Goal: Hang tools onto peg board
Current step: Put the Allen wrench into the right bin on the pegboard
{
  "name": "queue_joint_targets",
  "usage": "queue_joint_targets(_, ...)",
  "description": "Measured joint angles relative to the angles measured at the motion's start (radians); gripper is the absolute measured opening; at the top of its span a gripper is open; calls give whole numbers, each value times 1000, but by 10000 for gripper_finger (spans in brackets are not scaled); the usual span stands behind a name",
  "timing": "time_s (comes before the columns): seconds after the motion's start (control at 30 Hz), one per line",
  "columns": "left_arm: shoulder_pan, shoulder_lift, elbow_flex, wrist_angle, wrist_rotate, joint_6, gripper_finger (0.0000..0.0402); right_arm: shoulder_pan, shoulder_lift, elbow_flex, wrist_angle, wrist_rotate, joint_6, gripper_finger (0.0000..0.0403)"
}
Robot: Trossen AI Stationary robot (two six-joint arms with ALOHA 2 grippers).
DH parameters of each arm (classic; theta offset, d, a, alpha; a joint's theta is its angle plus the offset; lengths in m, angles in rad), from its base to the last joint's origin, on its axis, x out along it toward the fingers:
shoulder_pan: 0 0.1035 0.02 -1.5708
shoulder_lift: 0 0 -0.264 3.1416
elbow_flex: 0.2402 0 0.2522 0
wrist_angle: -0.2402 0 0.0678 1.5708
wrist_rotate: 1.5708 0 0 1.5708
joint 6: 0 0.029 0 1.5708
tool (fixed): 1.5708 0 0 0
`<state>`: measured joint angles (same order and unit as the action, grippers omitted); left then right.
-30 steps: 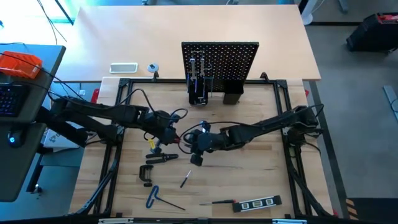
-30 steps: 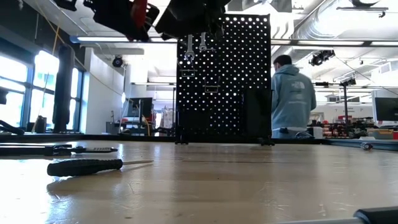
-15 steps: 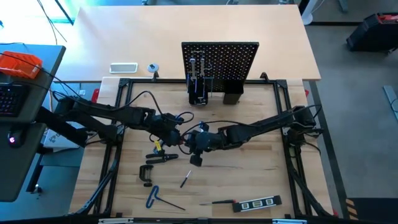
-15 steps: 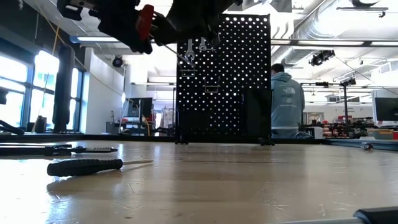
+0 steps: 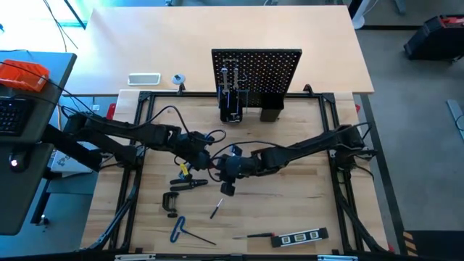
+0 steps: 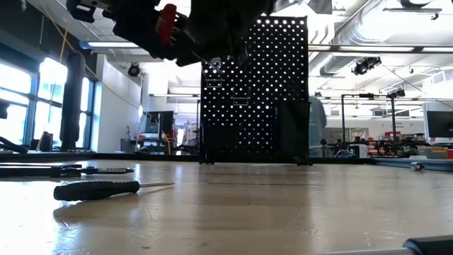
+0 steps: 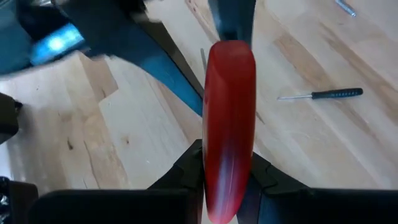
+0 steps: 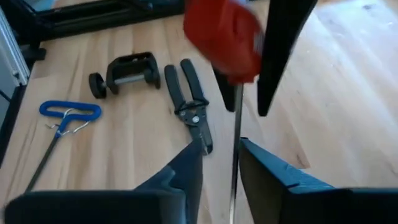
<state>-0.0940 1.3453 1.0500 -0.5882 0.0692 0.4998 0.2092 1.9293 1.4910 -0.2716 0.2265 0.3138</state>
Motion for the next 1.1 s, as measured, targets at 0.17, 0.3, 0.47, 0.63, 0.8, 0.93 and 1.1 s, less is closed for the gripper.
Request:
queue_joint_targets(0.17, -1, 0, 0, -5, 5, -6, 40, 0, 8, 0, 3, 1, -6, 29)
queue_joint_targets(0.3, -1, 0, 1, -27, 7, -17, 40, 0, 8, 0, 7, 2, -24, 5)
queue_joint_targets(0.47, -6, -1, 2, -41, 7, -21, 40, -2, 8, 0, 10, 3, -24, 18)
queue_joint_targets(0.63, -10, -1, 2, -40, 7, -19, 40, -2, 8, 0, 15, 1, -24, 17)
queue_joint_targets(0.8, -10, -1, 2, -40, 8, -20, 40, -2, 8, 0, 32, 1, -28, 16)
queue_joint_targets(0.93, -11, -1, 2, -42, 8, -24, 40, -2, 8, 0, 40, 0, -35, 12)
queue_joint_targets(1.1, -11, -1, 2, -43, 7, -26, 40, -2, 8, 0, 40, 10, -40, 3)
